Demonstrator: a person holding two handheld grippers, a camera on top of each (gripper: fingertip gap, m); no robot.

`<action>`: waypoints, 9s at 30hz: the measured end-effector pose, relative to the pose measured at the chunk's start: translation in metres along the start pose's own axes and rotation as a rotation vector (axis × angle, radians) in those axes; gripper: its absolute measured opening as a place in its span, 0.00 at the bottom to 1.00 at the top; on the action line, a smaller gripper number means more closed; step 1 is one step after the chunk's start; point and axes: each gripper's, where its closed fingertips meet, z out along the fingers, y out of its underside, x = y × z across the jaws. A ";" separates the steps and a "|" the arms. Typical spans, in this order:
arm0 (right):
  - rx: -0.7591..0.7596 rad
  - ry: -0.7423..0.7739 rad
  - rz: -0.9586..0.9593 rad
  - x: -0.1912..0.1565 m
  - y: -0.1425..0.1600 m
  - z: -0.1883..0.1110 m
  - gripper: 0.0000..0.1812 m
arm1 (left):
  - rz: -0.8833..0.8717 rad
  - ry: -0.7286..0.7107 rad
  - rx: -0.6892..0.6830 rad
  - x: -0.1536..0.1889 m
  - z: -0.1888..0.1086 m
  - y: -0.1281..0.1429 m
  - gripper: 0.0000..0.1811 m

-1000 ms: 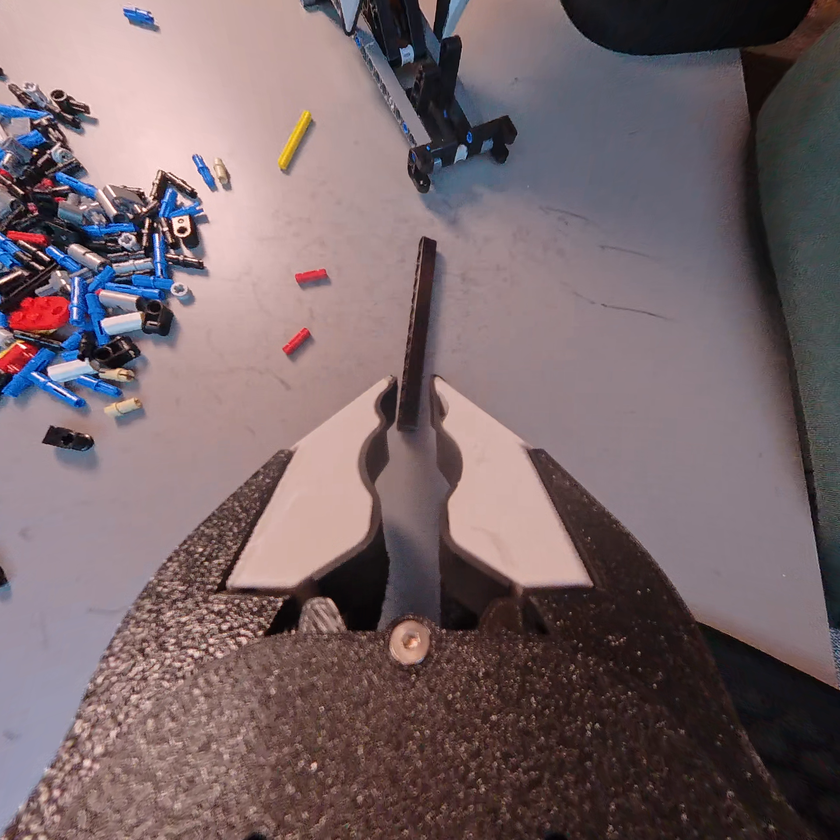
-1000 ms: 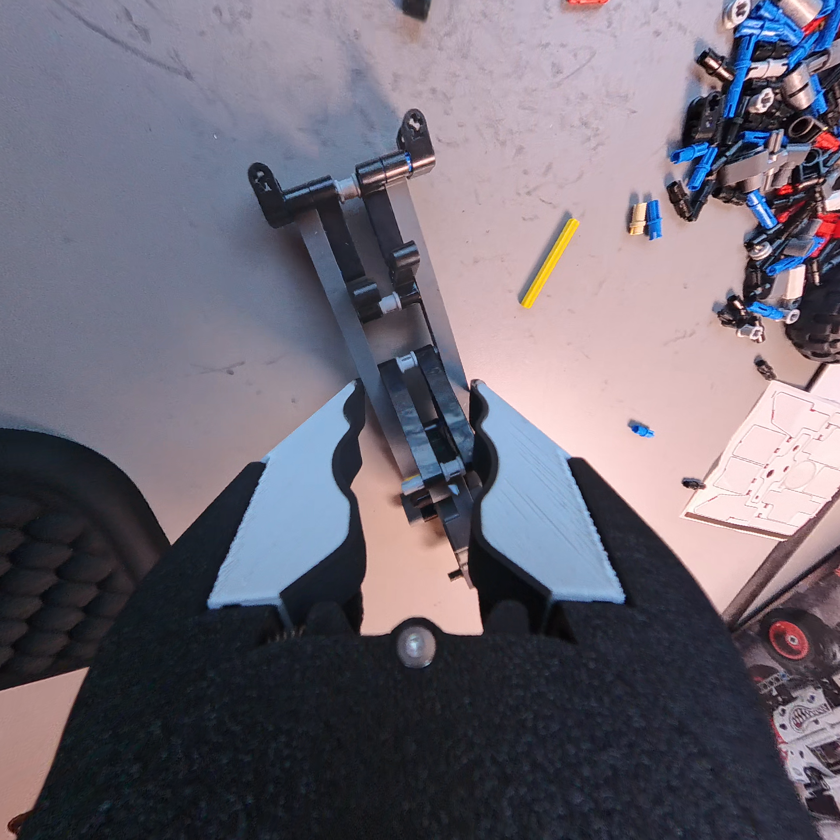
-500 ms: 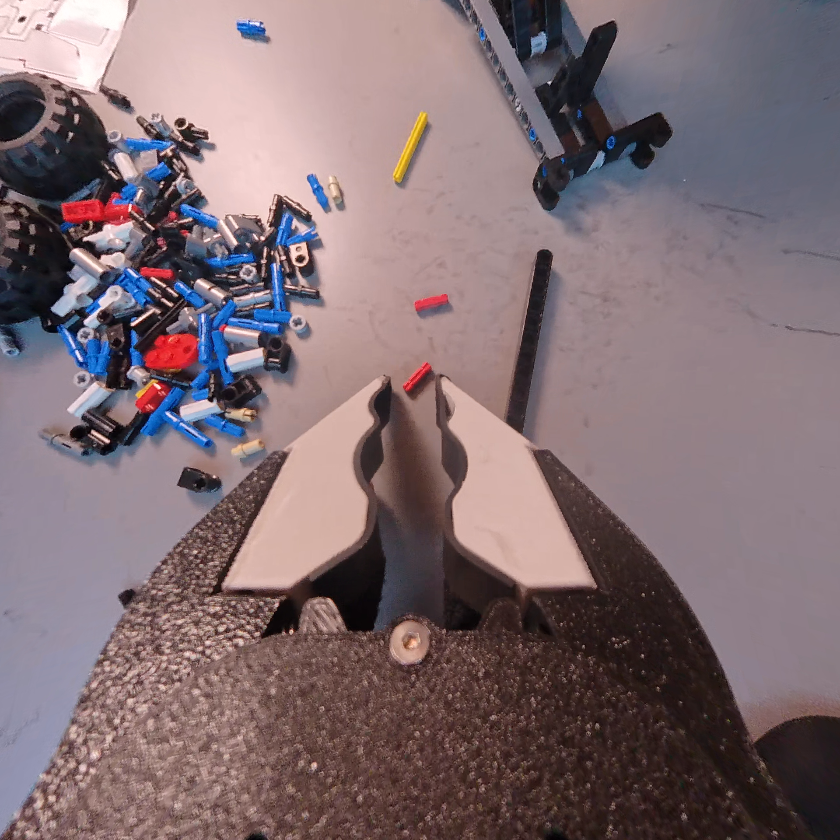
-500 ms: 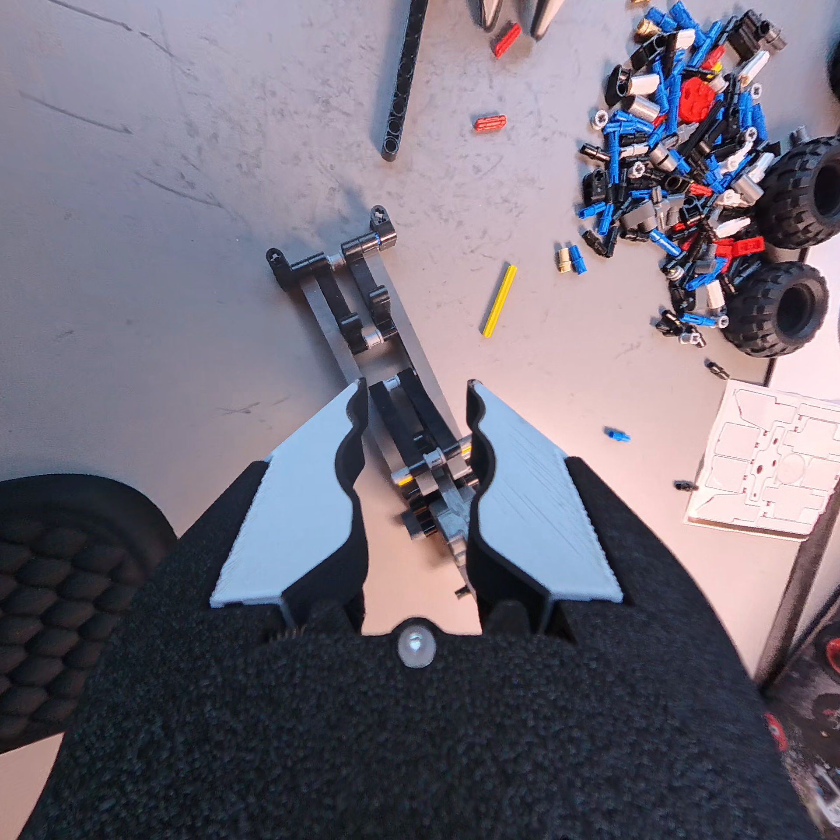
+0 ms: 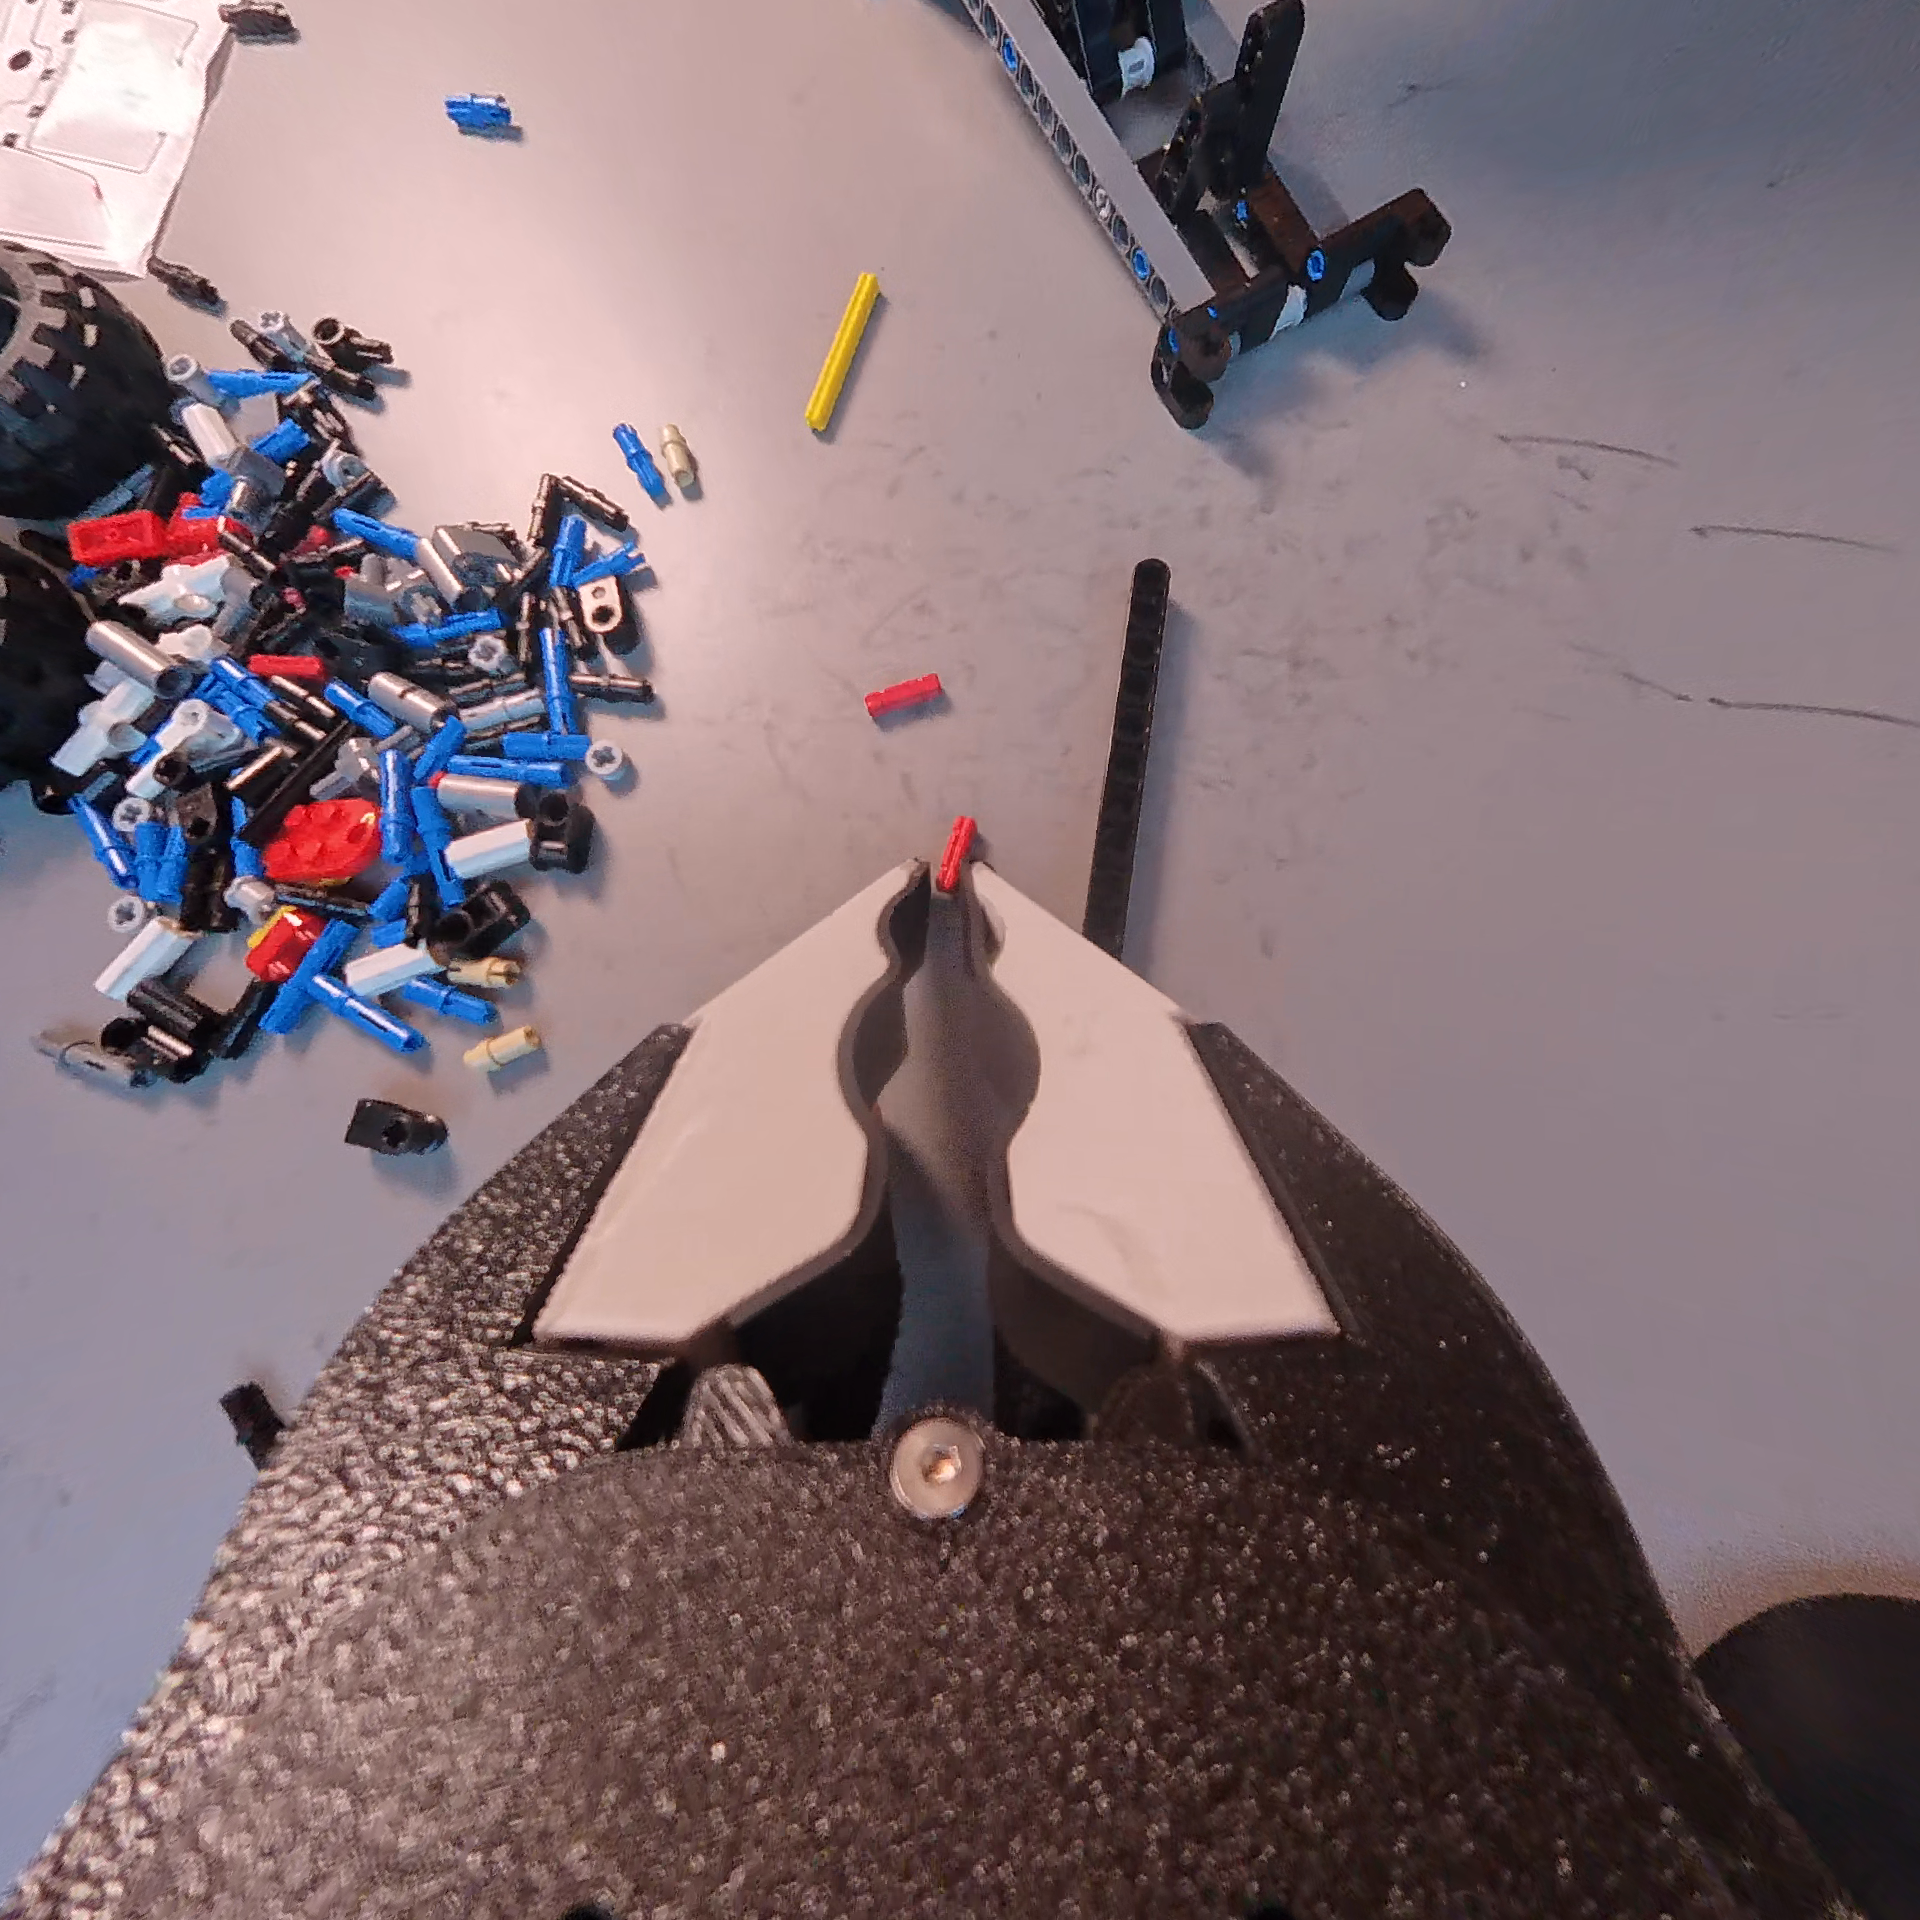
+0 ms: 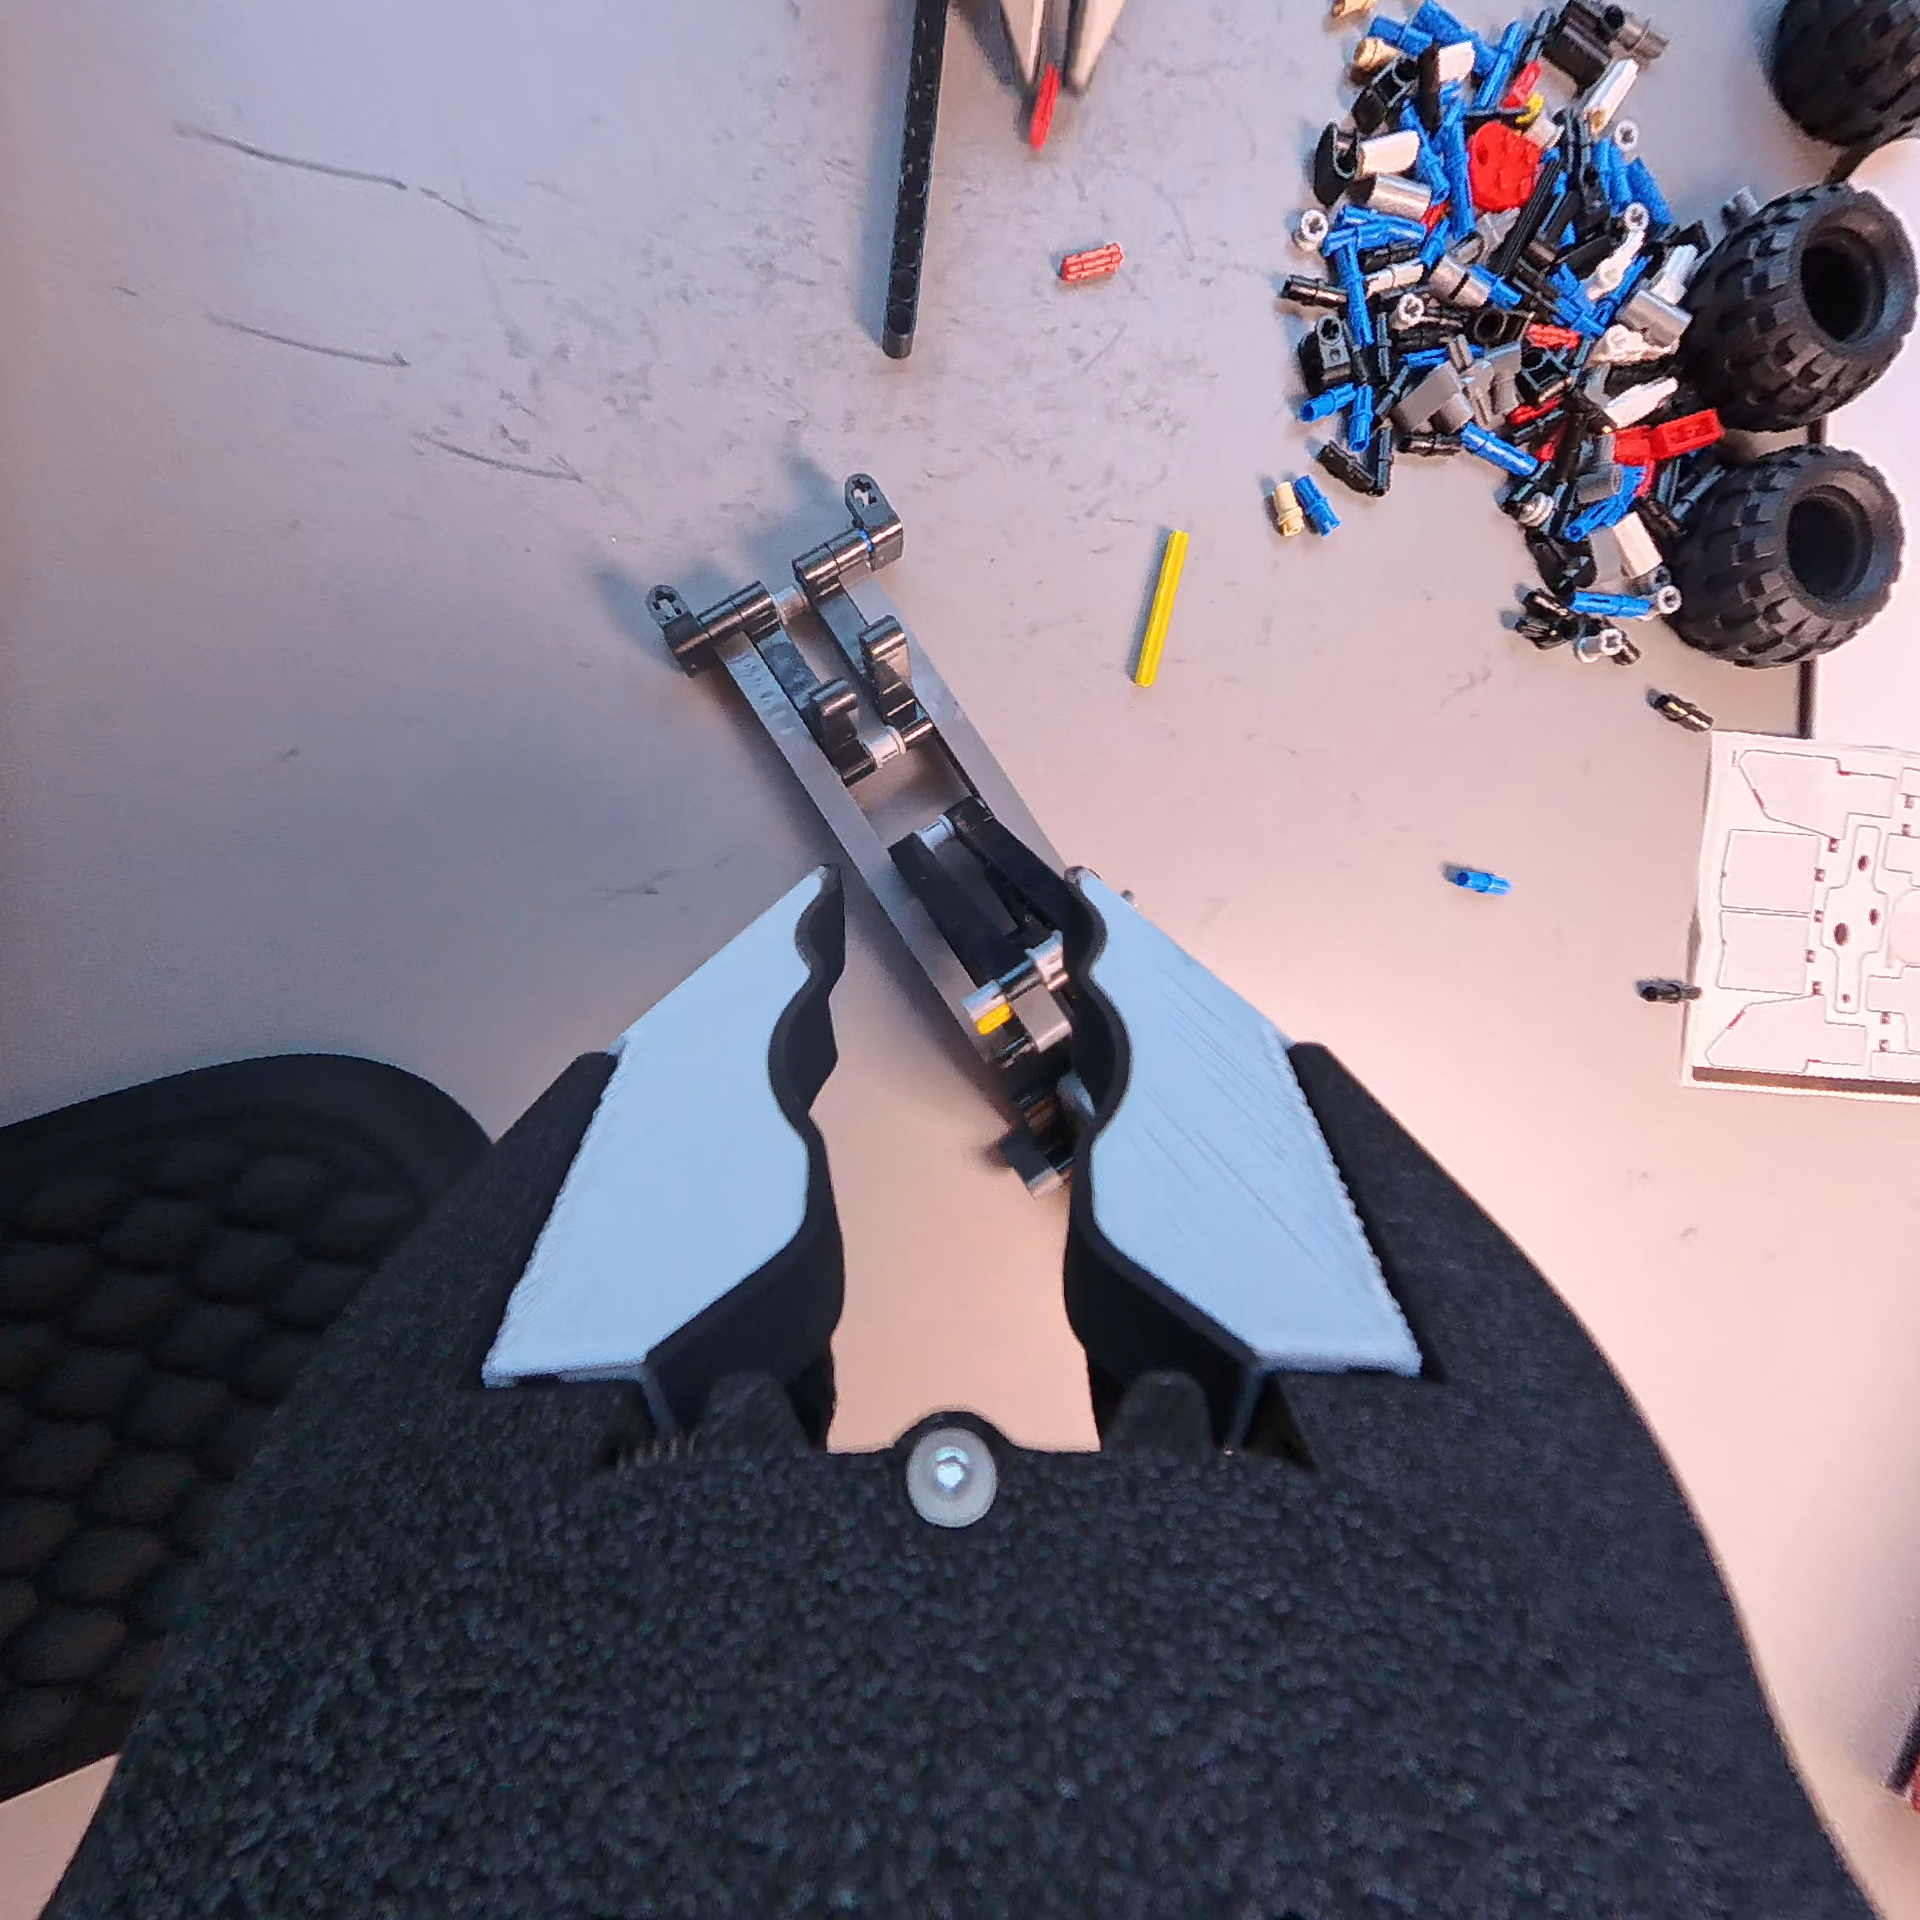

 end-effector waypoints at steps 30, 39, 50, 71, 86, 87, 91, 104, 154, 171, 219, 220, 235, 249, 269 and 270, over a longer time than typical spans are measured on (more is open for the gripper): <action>0.087 0.031 0.032 -0.011 -0.003 -0.001 0.22 | -0.065 -0.028 -0.033 -0.016 -0.002 -0.018 0.13; 0.123 0.011 0.025 -0.018 -0.018 0.001 0.21 | -0.030 -0.141 -0.076 -0.033 0.003 -0.009 0.01; 0.190 -0.058 -0.009 -0.049 -0.048 0.005 0.22 | -0.114 -0.048 0.019 -0.008 -0.021 -0.009 0.20; 0.266 0.113 0.083 -0.019 -0.027 -0.025 0.21 | -0.785 -1.060 -0.225 -0.025 -0.335 0.184 0.04; 0.194 0.305 0.058 0.019 -0.030 -0.036 0.25 | -0.409 -1.028 0.311 -0.090 -0.270 0.006 0.21; 0.139 0.277 0.063 0.017 -0.020 -0.032 0.28 | -0.396 -1.002 0.324 -0.095 -0.258 -0.003 0.21; -0.031 0.225 0.091 0.012 0.018 -0.025 0.40 | -0.397 -0.890 0.381 -0.123 -0.208 -0.026 0.22; -0.064 0.299 0.019 0.037 0.019 0.002 0.19 | -0.365 -0.875 0.424 -0.234 -0.121 -0.098 0.33; 0.699 1.017 0.670 0.318 -0.009 -0.094 0.09 | -0.353 -1.043 0.617 -0.291 -0.111 -0.158 0.18; 0.725 0.886 0.431 0.311 -0.118 -0.074 0.30 | -0.309 -0.846 0.739 -0.267 -0.086 -0.216 0.18; 0.732 0.909 0.671 0.347 -0.035 -0.149 0.00 | -0.169 -0.741 0.543 -0.249 -0.060 -0.223 0.06; 0.707 0.947 0.642 0.352 -0.032 -0.148 0.00 | -0.178 -0.781 0.503 -0.259 -0.062 -0.216 0.06; 0.679 1.175 0.694 0.352 0.005 -0.168 0.20 | -0.206 -1.009 0.297 -0.293 -0.069 -0.178 0.00; 0.401 1.341 0.440 0.321 -0.021 -0.085 0.22 | -0.171 -1.057 0.258 -0.293 -0.067 -0.178 0.00; 0.613 1.119 0.392 0.289 -0.061 -0.101 0.05 | -0.169 -1.046 0.266 -0.293 -0.066 -0.180 0.02; 0.625 1.064 0.368 0.289 -0.075 -0.092 0.03 | -0.173 -1.049 0.267 -0.294 -0.066 -0.180 0.01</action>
